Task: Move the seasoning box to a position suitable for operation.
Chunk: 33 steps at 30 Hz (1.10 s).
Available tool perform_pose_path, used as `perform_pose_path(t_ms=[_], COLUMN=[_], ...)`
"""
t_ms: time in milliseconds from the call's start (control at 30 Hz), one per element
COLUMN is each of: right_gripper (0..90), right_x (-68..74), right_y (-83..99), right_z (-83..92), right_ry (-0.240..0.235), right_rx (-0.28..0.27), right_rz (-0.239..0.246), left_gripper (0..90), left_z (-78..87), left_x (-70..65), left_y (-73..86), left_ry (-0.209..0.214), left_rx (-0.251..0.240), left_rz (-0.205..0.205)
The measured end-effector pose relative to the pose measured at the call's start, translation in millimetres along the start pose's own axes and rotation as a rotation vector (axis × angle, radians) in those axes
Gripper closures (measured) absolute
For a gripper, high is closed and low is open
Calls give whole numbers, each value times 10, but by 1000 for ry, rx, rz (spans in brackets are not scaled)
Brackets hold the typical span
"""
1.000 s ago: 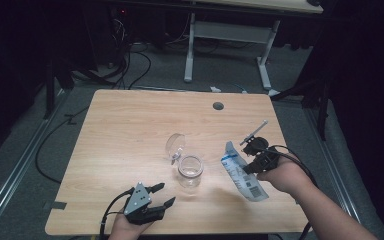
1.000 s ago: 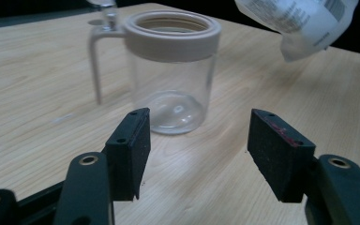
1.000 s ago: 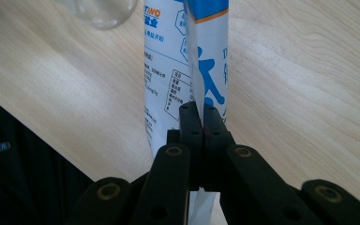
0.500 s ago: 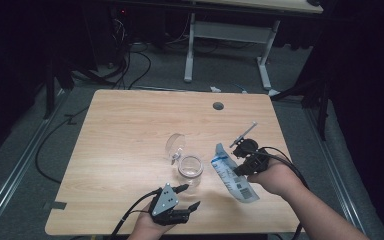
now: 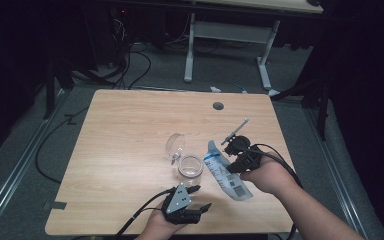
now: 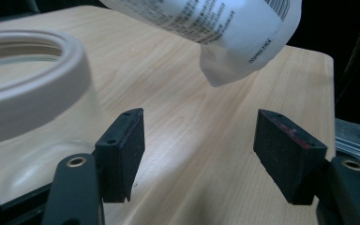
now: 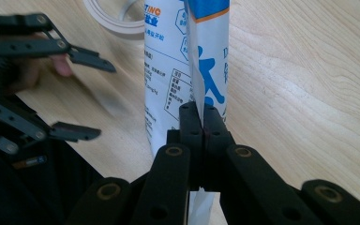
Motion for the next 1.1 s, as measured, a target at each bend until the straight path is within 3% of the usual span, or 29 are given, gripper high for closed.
perform_pose_path(t_ms=[33, 67, 333, 667, 1100], right_gripper=[900, 900, 900, 900, 900], right_x=[33, 26, 101, 170, 269], right_y=[4, -7, -35, -55, -149], right_z=[6, 4, 29, 22, 156], right_ry=[-8, -6, -18, -41, -43], right_rx=[7, 0, -10, -14, -32], right_rz=[-29, -5, -5, 8, 12], left_gripper=[346, 346, 341, 341, 350], left_z=[-18, -31, -205, -386, -459], left_x=[-16, -26, -101, -179, -210], left_y=[-3, -6, -44, -87, -166], left_ry=[4, 6, 15, 32, 17], left_rx=[-3, -6, -24, -2, -14], left_rz=[-3, -7, -49, -45, -62])
Point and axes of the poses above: each handheld gripper's, and its own axes: z roughly backward along the jaws, y roughly out of its underside, x roughly to its left, the point moved 9 cm from there along -z, roughly forward along the jaws, and after that the axes turned 4 degrees about z, right-handed, at the moved point
